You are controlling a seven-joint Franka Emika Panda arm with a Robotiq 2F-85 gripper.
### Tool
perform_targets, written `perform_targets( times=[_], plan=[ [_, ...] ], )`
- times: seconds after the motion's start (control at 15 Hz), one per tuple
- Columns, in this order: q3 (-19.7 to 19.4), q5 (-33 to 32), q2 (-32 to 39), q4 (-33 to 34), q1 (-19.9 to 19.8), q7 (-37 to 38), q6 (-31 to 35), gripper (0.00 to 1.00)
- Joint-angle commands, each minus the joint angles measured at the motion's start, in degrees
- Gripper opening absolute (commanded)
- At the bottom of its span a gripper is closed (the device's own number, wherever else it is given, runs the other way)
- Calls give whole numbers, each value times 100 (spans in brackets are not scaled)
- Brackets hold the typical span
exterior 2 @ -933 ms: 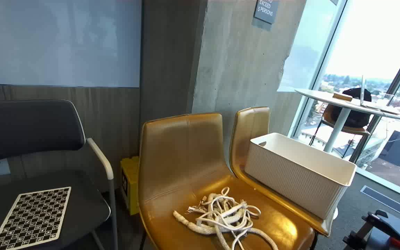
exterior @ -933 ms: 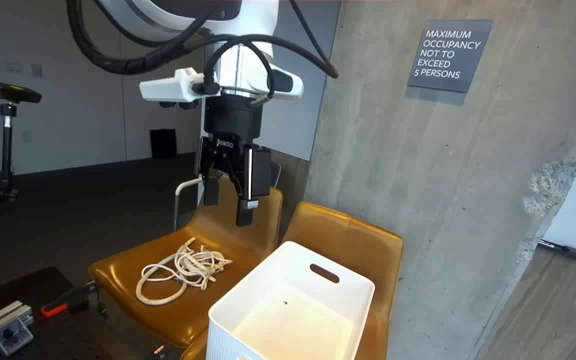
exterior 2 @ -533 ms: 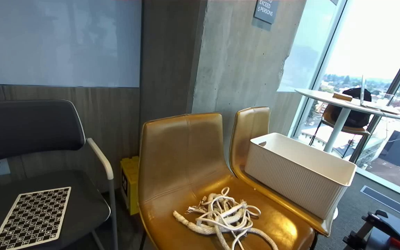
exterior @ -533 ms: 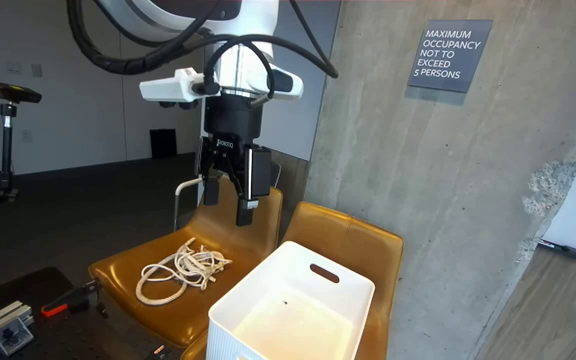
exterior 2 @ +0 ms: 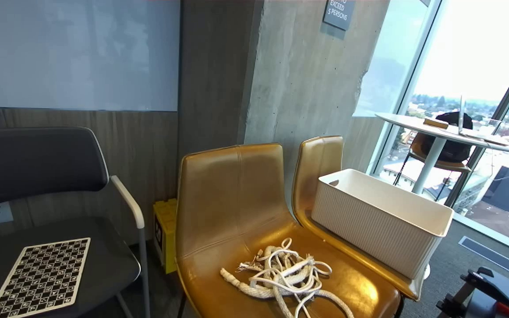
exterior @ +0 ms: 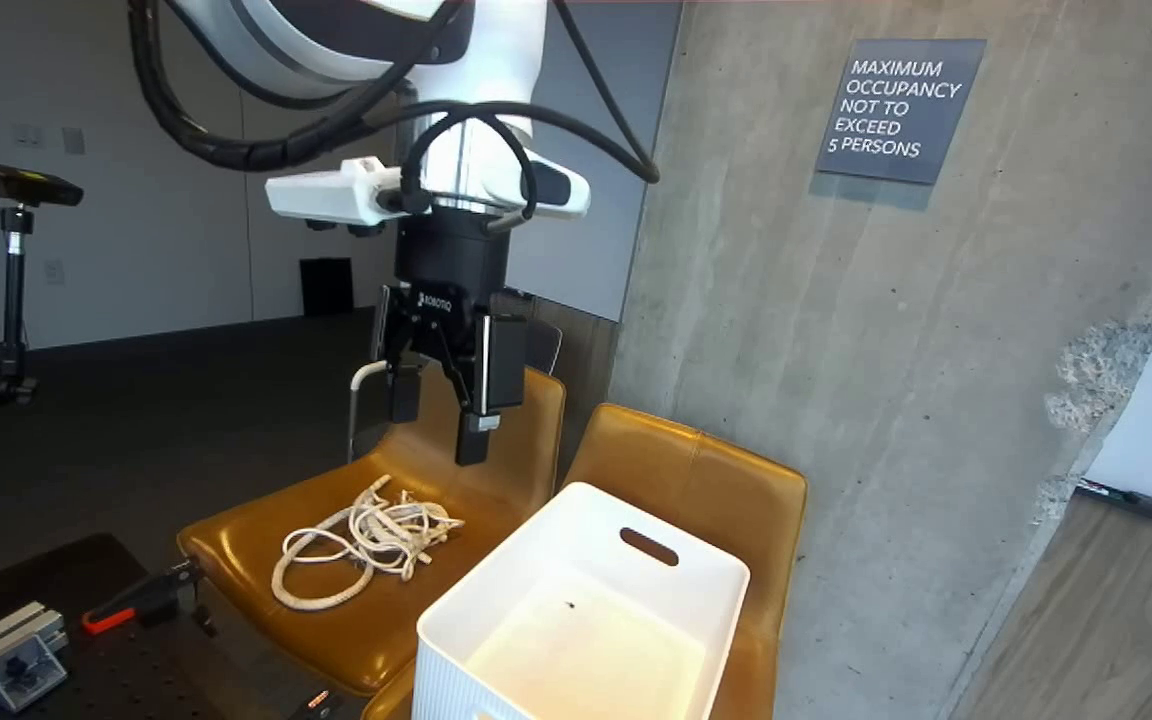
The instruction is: Put the ropes in the basket
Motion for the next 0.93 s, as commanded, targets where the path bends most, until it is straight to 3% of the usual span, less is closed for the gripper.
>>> perform_targets(
  times=[0.0,0.47,0.87],
  plan=[
    [84,-159,-172,-623,208,-343,592,100],
    [701,-176,47,-1660,848,-322,2439,100],
    [1759,-218,1067,-1114,1610,589,3009,100]
  ],
)
